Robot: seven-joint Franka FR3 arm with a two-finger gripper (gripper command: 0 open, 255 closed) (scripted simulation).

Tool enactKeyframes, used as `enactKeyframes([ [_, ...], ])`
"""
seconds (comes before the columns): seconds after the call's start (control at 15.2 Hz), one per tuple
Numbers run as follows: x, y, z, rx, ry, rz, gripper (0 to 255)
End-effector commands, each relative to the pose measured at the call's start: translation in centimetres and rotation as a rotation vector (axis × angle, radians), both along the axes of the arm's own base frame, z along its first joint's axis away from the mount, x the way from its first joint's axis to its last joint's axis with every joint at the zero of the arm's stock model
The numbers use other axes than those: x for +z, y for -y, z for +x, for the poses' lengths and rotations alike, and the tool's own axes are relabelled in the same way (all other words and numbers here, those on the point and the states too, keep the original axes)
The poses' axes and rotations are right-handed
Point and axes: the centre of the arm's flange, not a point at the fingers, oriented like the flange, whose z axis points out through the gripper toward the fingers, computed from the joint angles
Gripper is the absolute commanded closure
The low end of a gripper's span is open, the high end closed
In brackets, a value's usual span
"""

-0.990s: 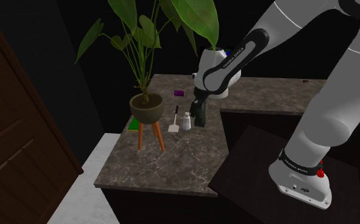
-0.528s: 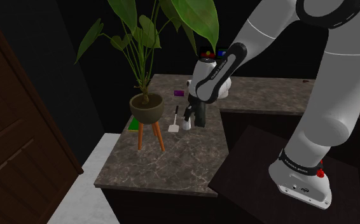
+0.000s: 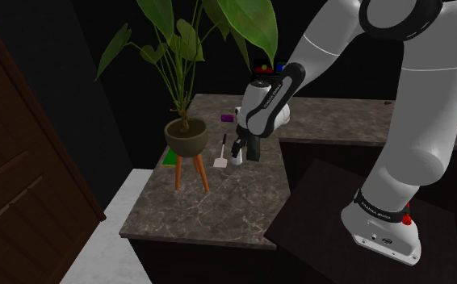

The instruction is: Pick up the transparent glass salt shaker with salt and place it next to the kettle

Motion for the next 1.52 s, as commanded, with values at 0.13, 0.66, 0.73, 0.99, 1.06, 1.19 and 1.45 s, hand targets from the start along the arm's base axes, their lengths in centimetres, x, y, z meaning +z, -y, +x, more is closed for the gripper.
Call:
enactKeyframes([
  [0.13,-0.3,0.2,-0.1,-0.005,-0.007,0.0,0],
  [0.66,0.2,0.1,-0.2,-0.005,-0.006,0.0,255],
  [0.73,0.5,0.1,-0.2,-0.005,-0.006,0.0,255],
  [0.99,0.7,0.2,-0.1,-0.005,-0.007,0.0,255],
  [1.06,1.2,0.2,-0.1,-0.005,-0.007,0.0,255],
  [1.19,2.3,0.2,-0.1,-0.005,-0.007,0.0,255],
  [1.45,4.4,0.2,-0.1,-0.005,-0.007,0.0,255],
])
